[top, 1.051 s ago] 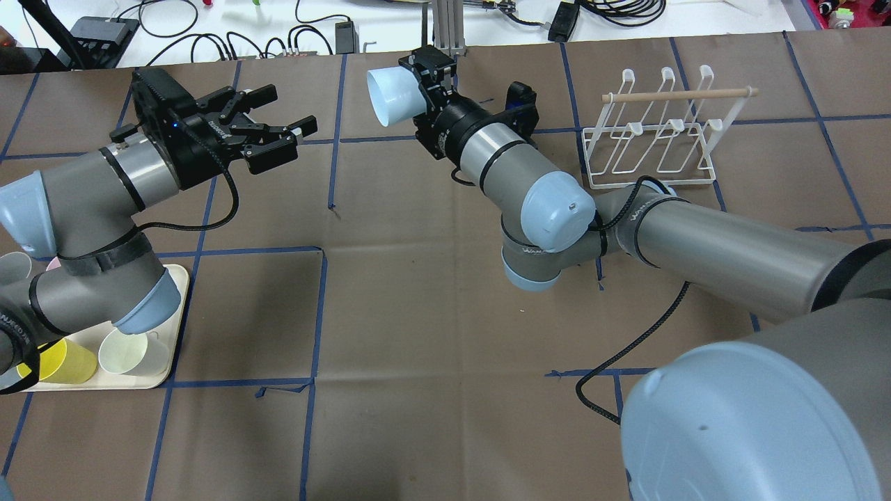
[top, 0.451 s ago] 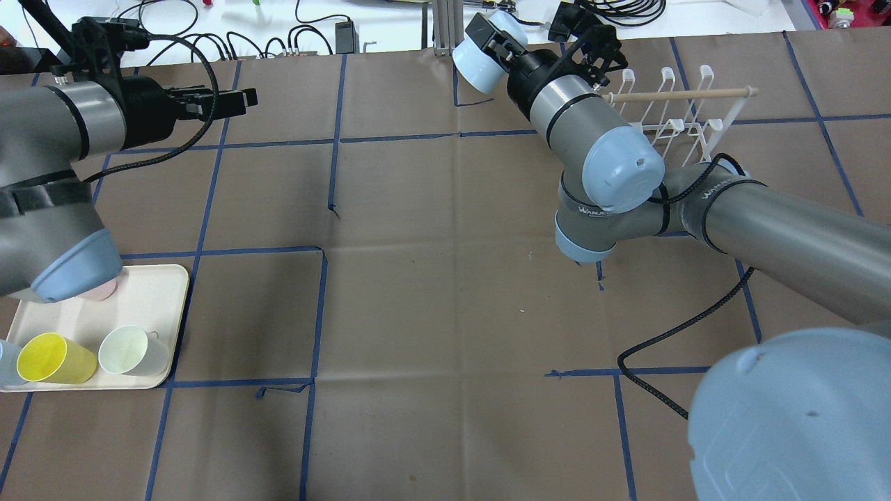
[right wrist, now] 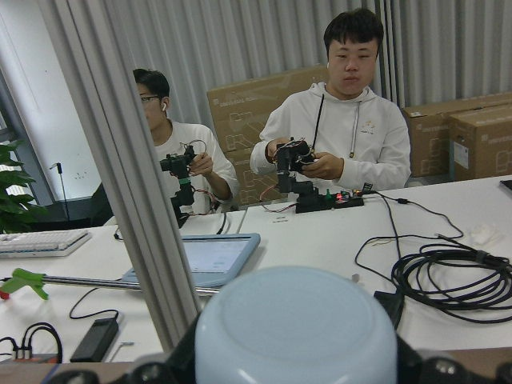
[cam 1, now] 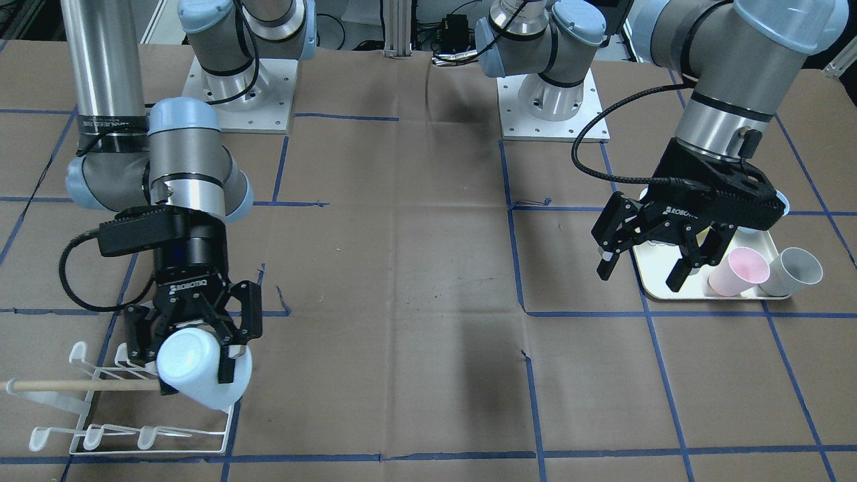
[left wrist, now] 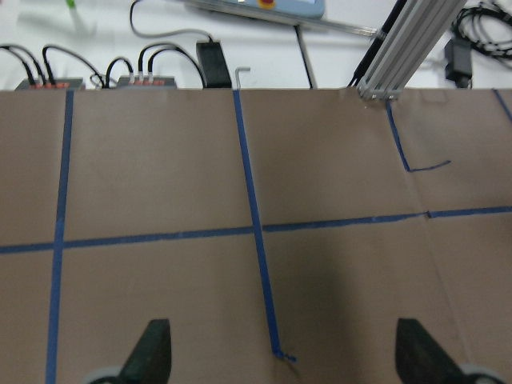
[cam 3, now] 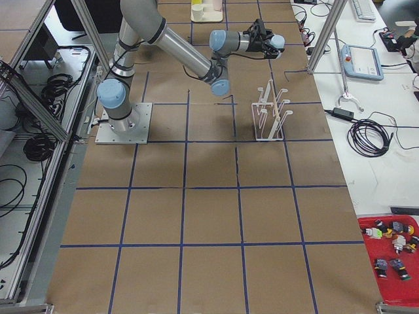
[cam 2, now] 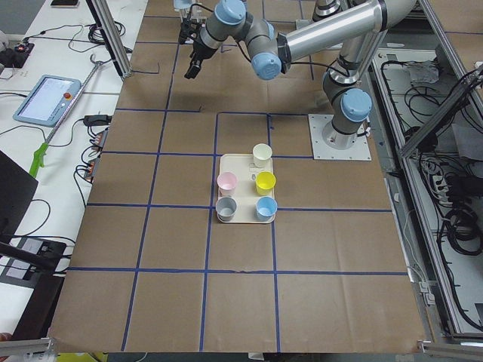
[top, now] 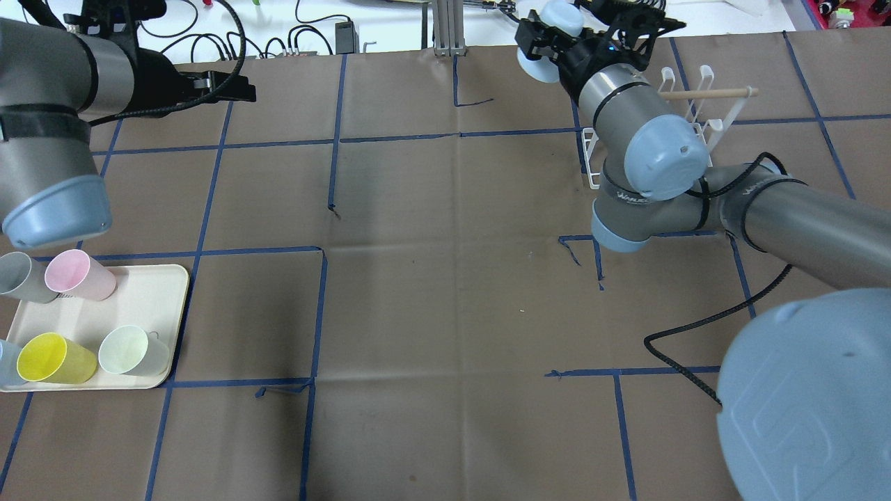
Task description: Transfer IKEA cup to right arm and place on rack
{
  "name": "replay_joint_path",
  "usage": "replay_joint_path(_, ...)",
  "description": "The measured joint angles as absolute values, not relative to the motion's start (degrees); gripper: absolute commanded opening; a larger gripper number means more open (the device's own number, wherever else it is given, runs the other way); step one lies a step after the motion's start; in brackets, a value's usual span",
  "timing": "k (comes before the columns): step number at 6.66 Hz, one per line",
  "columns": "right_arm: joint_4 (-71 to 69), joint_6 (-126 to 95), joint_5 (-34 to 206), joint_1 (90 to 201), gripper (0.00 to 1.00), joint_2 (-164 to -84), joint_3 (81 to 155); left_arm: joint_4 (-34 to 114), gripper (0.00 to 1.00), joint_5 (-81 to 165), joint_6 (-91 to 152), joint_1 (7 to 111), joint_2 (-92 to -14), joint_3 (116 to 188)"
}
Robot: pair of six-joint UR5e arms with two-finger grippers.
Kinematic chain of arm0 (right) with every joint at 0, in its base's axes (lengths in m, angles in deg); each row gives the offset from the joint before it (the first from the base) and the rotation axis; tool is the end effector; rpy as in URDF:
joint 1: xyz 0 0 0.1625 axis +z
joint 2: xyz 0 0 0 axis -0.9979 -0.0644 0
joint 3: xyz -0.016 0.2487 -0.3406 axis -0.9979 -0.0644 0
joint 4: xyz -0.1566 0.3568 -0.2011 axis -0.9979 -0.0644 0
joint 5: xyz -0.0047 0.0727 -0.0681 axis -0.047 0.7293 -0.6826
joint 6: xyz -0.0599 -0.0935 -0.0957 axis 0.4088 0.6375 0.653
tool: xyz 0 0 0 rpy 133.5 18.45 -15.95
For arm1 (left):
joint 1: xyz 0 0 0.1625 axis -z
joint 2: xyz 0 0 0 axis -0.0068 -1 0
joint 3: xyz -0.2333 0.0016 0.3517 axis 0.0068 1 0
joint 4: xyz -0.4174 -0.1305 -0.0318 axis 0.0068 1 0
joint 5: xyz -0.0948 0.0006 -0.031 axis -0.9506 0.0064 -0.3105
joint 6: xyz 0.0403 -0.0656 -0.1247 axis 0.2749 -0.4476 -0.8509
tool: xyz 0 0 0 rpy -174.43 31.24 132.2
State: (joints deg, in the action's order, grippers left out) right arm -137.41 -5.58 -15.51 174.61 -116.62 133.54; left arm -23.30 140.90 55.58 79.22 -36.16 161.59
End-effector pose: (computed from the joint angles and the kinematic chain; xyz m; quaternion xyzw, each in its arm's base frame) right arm 0.1424 -0.6512 0.3050 -0.0049 0.7789 -0.6188 0.1022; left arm -0.0591 -0.5946 0.3964 -0.0215 -0.9729 0.2196 0.0695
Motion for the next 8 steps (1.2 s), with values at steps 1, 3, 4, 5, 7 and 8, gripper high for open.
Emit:
replay_joint_path(1, -138.34, -2.62, -15.51, 172.32, 0.18, -116.21, 133.54, -13.27, 0.98, 143.85, 52.12, 80.98, -36.12, 157.72)
replay_joint_path(3, -141.24, 0.25, -15.32, 168.34, 0.18, -113.03, 131.96, 2.27, 0.98, 149.03, 46.00, 84.83, -35.83, 151.90)
replay_joint_path(4, -142.21, 1.93, -15.23, 167.44, 0.18, -110.53, 129.78, 5.77, 0.99, 151.94, 44.55, 86.67, -35.50, 150.80)
replay_joint_path(5, -142.67, 3.59, -15.18, 167.16, 0.18, -108.39, 127.96, 7.05, 0.99, 153.33, 44.05, 87.49, -35.14, 150.78)
replay_joint_path(7, -142.72, 4.87, -15.28, 167.22, 0.18, -106.01, 126.56, 8.29, 0.99, 154.14, 43.89, 87.85, -34.30, 151.66)
replay_joint_path(8, -142.69, 4.97, -15.29, 167.45, 0.18, -105.14, 126.18, 8.73, 0.99, 154.18, 44.03, 87.53, -33.50, 153.07)
